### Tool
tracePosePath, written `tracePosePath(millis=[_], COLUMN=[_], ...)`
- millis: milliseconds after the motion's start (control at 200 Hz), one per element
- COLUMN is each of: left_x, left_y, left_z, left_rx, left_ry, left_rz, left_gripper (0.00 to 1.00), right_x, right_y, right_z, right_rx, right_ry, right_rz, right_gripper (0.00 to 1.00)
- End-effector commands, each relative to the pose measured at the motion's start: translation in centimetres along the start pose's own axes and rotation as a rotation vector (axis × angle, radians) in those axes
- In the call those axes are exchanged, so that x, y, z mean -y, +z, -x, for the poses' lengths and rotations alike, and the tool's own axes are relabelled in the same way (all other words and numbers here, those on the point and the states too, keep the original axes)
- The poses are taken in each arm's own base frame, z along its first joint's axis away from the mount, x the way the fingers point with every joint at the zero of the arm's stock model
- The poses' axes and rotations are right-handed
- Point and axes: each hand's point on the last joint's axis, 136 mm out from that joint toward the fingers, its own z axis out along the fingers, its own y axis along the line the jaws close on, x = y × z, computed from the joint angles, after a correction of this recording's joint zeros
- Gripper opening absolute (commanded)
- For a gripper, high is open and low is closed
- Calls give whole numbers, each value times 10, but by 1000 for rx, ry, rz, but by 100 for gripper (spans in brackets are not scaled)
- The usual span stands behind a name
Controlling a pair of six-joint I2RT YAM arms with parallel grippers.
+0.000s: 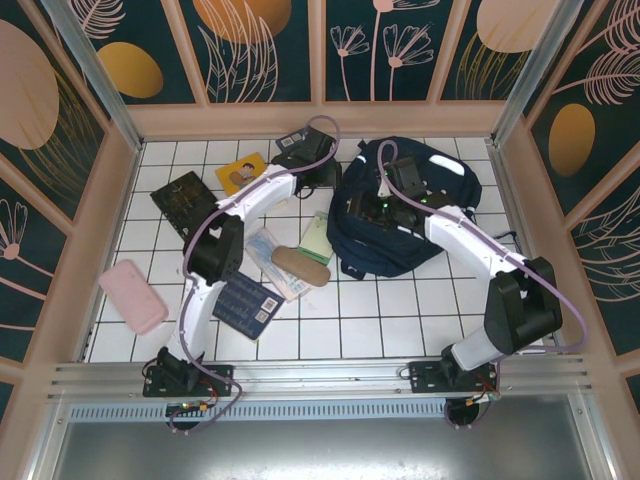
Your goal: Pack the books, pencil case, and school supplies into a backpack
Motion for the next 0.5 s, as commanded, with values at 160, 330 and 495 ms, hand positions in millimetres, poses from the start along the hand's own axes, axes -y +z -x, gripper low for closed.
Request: tracePosePath(millis=[160,330,495], left_x=[-8,-5,-4], left_y=[-50,-51,-44], left_z=[1,-25,-49], left_rx=[54,-11,-70], left_ry=[-63,-118,-155], left_rz=[-20,-84,-122], left_gripper=[62,62,63], right_x=[46,68,80], right_y=[20,34,46], right_z=[1,-5,-23], right_rx=[-81,-117,-171], right_ry=[-381,-469,-487], right_rz=[-256,-340,-351], right_gripper=[48,54,60])
